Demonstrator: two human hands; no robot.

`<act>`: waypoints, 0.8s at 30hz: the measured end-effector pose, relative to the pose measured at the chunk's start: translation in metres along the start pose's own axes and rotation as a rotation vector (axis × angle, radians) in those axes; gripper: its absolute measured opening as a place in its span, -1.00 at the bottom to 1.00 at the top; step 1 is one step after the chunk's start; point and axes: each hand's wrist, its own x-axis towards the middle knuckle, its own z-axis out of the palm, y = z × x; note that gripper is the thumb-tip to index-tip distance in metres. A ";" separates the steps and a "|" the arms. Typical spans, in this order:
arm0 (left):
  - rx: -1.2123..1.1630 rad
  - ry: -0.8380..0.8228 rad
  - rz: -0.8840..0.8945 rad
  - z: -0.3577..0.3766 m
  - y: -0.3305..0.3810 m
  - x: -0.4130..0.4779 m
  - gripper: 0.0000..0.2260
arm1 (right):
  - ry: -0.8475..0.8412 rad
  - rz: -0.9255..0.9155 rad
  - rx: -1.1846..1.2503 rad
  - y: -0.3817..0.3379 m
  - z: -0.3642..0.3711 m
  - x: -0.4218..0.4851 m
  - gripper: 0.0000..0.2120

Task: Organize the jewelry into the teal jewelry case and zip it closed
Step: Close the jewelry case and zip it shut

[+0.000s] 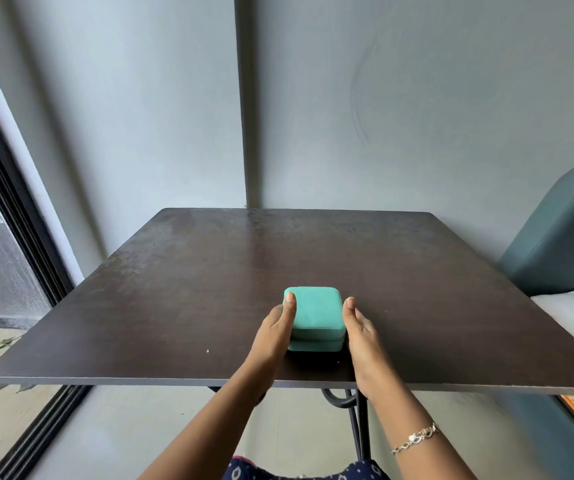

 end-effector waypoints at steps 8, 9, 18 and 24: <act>0.014 -0.034 0.032 -0.008 0.034 0.042 -0.44 | -0.011 -0.050 0.046 -0.031 0.009 0.042 -0.06; 0.019 -0.039 0.034 -0.009 0.037 0.049 -0.47 | -0.023 -0.050 0.037 -0.036 0.011 0.049 -0.06; 0.085 -0.086 0.052 -0.018 0.053 0.100 -0.63 | -0.134 -0.047 -0.030 -0.038 0.023 0.110 0.15; 0.078 -0.103 0.021 -0.023 0.036 0.115 -0.66 | -0.148 -0.007 -0.109 -0.044 0.034 0.105 -0.11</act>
